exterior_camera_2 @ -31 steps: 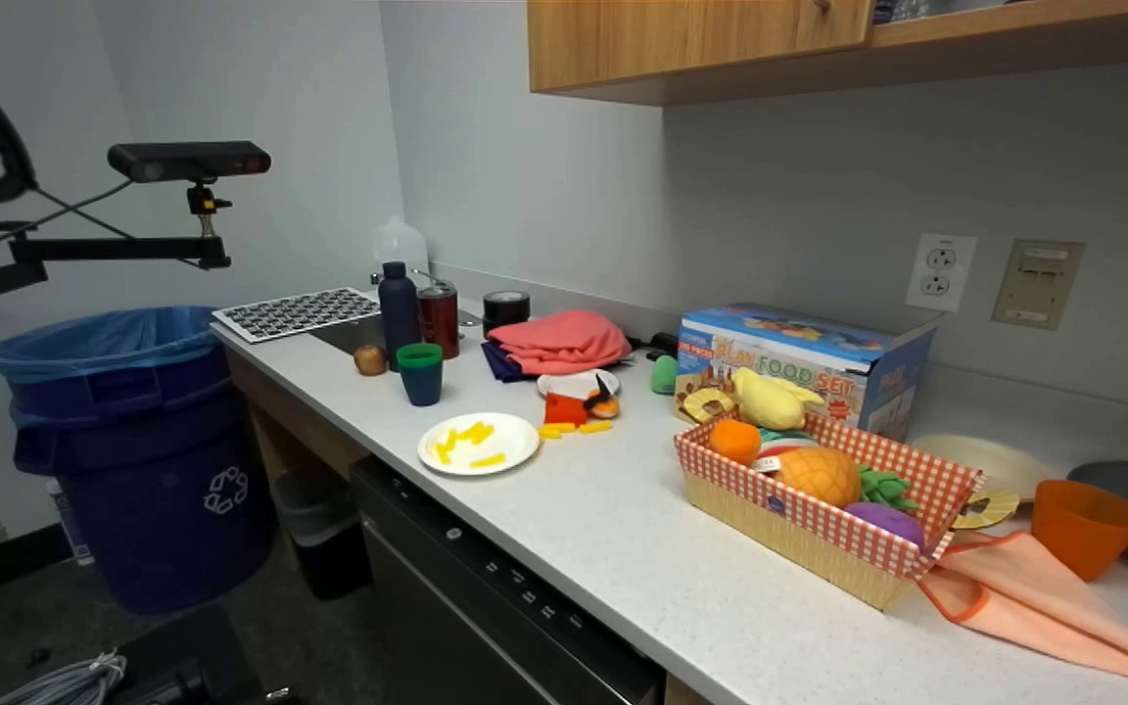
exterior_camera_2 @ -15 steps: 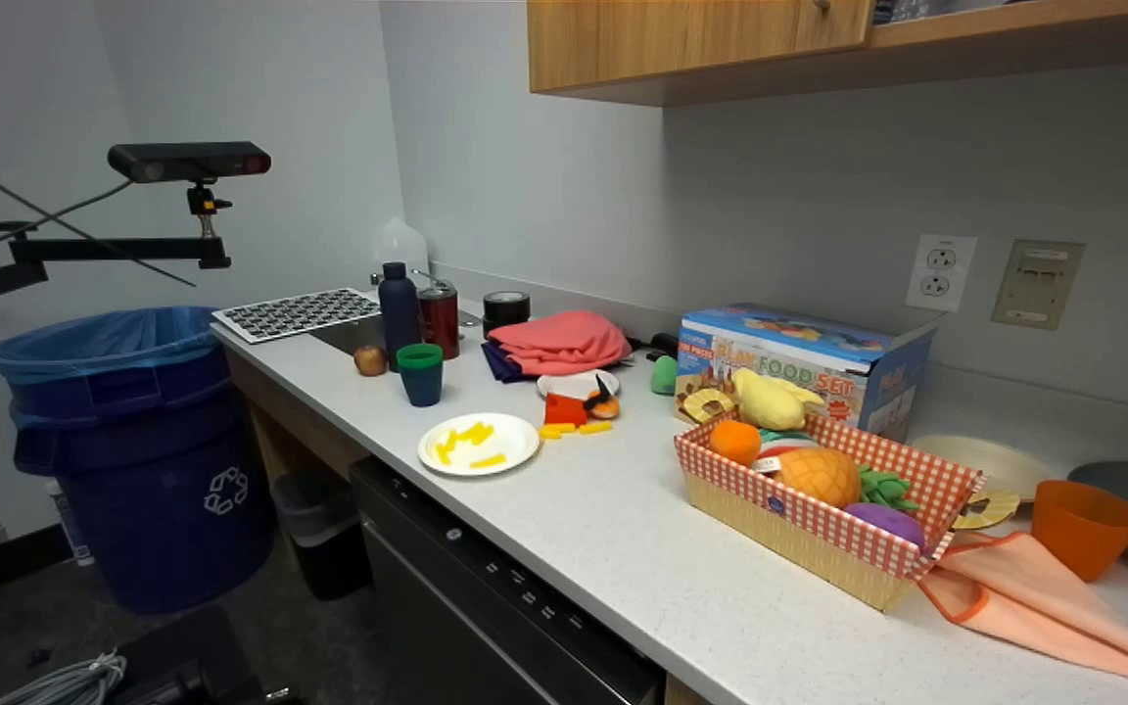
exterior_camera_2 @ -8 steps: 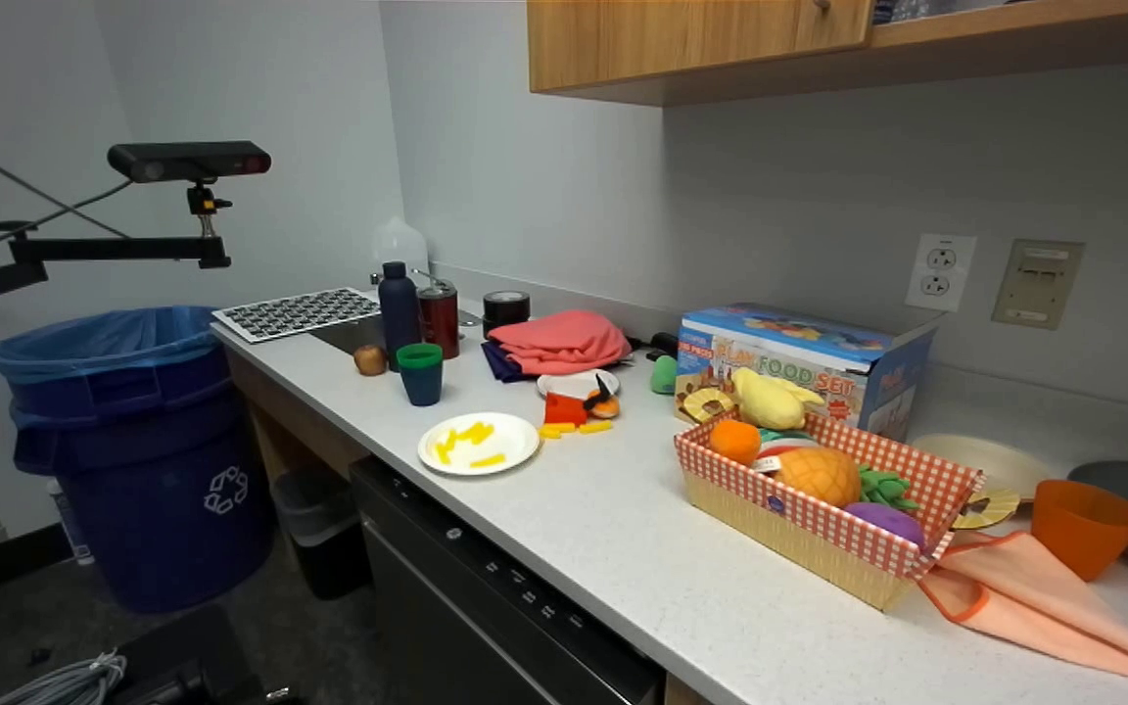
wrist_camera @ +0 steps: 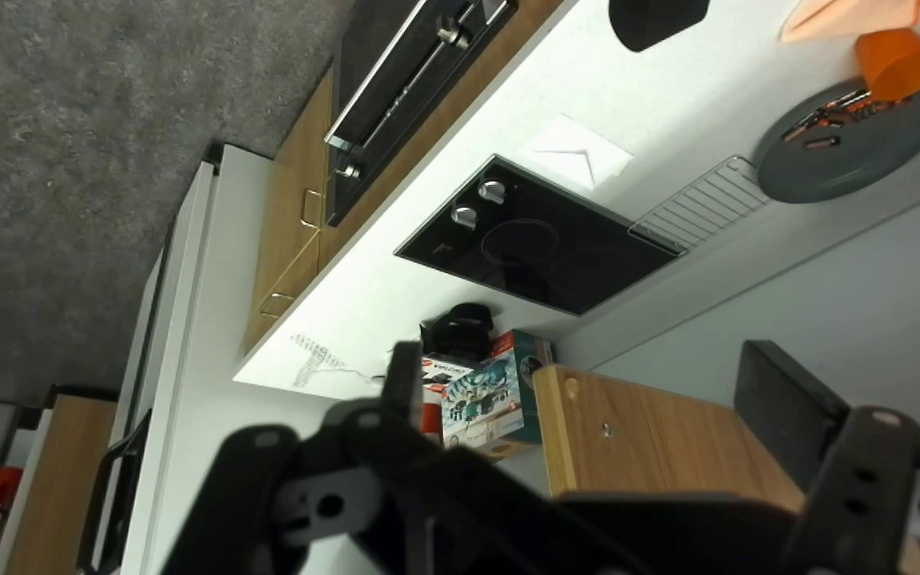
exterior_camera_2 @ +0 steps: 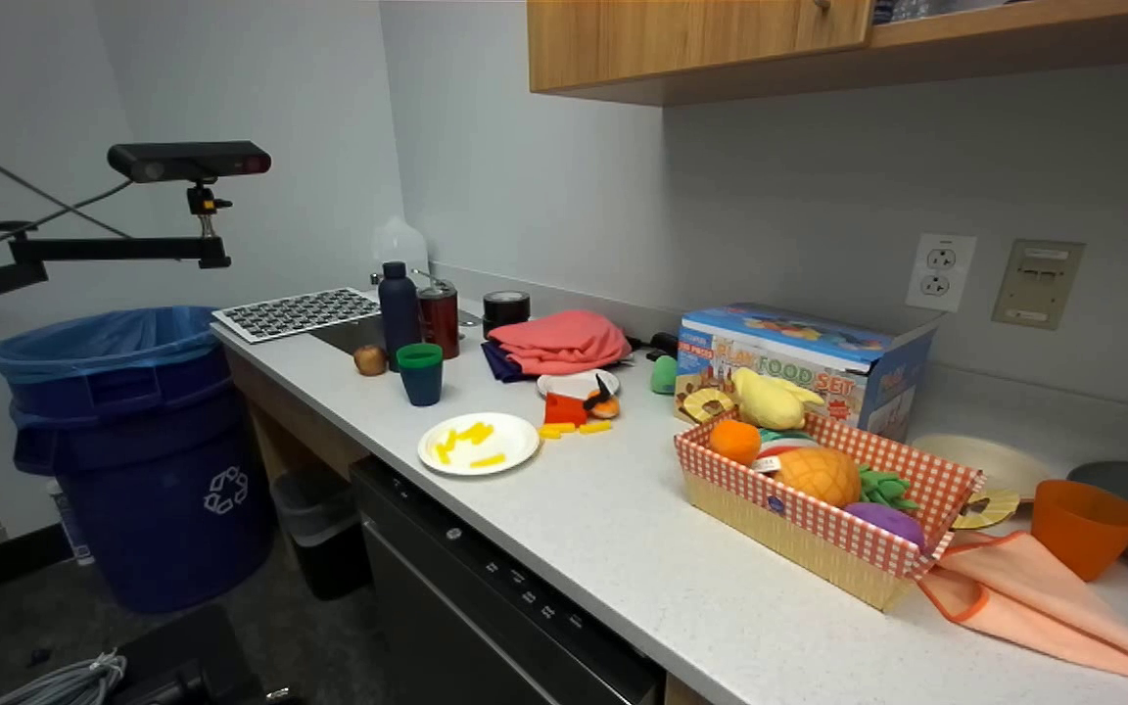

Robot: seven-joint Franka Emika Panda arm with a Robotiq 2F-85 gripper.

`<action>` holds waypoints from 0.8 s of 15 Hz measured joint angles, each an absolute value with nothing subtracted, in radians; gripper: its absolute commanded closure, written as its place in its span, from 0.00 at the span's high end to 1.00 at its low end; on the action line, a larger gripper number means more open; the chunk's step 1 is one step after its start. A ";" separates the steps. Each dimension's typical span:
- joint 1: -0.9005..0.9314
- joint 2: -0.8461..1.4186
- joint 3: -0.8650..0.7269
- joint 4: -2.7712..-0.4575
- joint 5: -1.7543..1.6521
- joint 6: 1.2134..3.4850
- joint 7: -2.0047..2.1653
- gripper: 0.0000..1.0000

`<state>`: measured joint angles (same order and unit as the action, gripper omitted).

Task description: Close the top cabinet drawer door on the right

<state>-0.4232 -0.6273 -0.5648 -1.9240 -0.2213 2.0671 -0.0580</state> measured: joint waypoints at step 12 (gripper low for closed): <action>-0.355 -0.581 -0.641 -1.925 -0.175 2.204 -0.239 1.00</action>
